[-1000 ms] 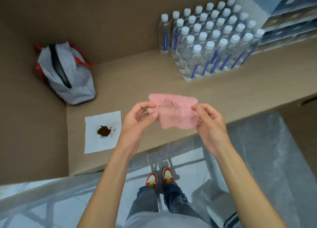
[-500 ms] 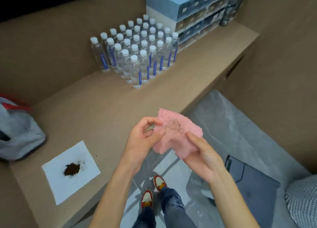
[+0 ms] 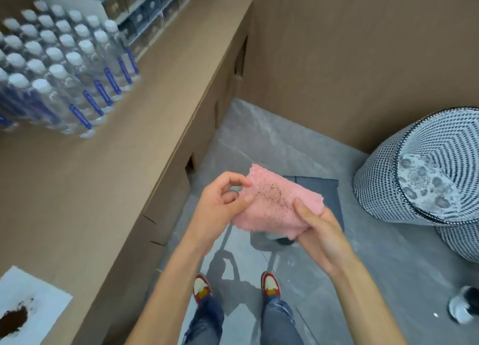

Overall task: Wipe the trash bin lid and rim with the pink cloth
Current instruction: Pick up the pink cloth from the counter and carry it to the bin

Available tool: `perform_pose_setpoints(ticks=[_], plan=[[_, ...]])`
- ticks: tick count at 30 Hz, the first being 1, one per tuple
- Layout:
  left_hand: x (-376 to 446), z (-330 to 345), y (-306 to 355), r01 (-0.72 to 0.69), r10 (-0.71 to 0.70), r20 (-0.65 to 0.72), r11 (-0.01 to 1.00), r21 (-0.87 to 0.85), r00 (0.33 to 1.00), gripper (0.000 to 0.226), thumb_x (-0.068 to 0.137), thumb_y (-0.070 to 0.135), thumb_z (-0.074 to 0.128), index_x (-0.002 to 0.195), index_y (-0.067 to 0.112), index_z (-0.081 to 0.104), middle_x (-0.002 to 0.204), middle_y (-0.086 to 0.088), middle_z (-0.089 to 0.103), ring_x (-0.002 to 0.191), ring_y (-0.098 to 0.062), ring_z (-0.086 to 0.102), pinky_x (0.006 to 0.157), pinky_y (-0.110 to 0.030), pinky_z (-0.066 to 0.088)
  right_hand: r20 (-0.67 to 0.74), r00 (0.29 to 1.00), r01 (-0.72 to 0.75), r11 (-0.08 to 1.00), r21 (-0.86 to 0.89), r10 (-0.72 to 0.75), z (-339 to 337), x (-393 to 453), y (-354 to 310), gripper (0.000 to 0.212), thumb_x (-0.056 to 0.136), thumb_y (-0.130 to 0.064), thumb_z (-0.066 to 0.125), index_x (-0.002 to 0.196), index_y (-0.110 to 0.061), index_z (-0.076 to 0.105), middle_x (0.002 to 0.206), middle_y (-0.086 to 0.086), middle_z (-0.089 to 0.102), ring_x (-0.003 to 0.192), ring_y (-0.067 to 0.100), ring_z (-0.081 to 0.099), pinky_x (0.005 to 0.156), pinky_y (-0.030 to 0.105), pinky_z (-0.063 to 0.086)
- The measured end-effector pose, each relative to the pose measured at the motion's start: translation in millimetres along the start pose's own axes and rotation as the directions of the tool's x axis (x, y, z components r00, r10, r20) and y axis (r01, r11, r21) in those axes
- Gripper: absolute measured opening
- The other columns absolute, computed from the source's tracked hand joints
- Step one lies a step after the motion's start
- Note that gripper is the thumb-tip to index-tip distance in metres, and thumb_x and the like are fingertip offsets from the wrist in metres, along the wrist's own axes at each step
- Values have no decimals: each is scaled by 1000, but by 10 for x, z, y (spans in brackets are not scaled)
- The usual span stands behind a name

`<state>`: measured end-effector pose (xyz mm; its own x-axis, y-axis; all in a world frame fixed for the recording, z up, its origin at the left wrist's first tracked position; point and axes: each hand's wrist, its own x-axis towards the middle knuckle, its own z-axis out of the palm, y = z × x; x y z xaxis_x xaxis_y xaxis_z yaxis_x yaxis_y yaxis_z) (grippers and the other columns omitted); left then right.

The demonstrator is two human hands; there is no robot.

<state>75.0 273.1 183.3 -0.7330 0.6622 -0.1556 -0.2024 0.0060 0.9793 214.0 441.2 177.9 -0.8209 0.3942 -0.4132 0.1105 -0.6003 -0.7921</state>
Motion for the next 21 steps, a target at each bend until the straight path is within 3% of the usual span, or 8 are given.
perform_pose_setpoints(ticks=[6, 9, 12, 15, 17, 21], plan=[[220, 874, -251, 50, -55, 116, 998, 45, 992, 26, 88, 7, 72, 95, 31, 67, 108, 10, 69, 78, -28, 48, 74, -41, 43, -94, 992, 91, 993, 82, -83, -864, -145, -98, 32, 99, -16, 56, 125, -8, 73, 131, 18, 71, 122, 28, 68, 99, 39, 58], [358, 1287, -440, 59, -66, 94, 996, 70, 993, 29, 89, 3, 69, 104, 27, 66, 107, 7, 70, 81, -20, 59, 73, -24, 52, -138, 989, 79, 988, 129, -61, -1383, -138, -133, 32, 101, -21, 54, 125, -11, 73, 132, 15, 71, 127, 27, 65, 102, 42, 56], [494, 1635, -712, 98, -100, 13, 989, 112, 995, 21, 95, 0, 61, 110, 15, 63, 107, -4, 69, 76, -7, 67, 75, -19, 55, -134, 990, 66, 980, 190, -41, -1957, -112, -224, 34, 104, -19, 51, 132, -11, 68, 136, 12, 70, 128, 25, 65, 101, 41, 57], [577, 1851, -1125, 200, -181, -119, 965, 172, 976, 19, 97, 5, 58, 101, 21, 65, 101, -3, 70, 73, -10, 65, 75, -23, 53, -148, 989, 47, 973, 227, -13, -2559, -65, -311, 36, 104, -18, 51, 136, -8, 65, 137, 11, 69, 130, 24, 64, 99, 41, 58], [636, 1908, -1424, 273, -236, -194, 943, 193, 952, 19, 97, 4, 56, 98, 21, 65, 99, -4, 69, 74, -12, 64, 71, -18, 52, -172, 985, 45, 976, 214, -7, -2943, -9, -347, 37, 103, -18, 51, 136, -8, 65, 137, 11, 69, 130, 24, 64, 100, 42, 57], [803, 1969, -2059, 408, -340, -309, 894, 187, 888, 22, 99, -1, 50, 96, 16, 63, 88, -1, 66, 72, -12, 60, 66, -15, 48, -223, 975, 21, 983, 180, 20, -3592, 169, -342, 35, 102, -13, 47, 125, -11, 73, 133, 12, 71, 121, 22, 70, 96, 40, 59]])
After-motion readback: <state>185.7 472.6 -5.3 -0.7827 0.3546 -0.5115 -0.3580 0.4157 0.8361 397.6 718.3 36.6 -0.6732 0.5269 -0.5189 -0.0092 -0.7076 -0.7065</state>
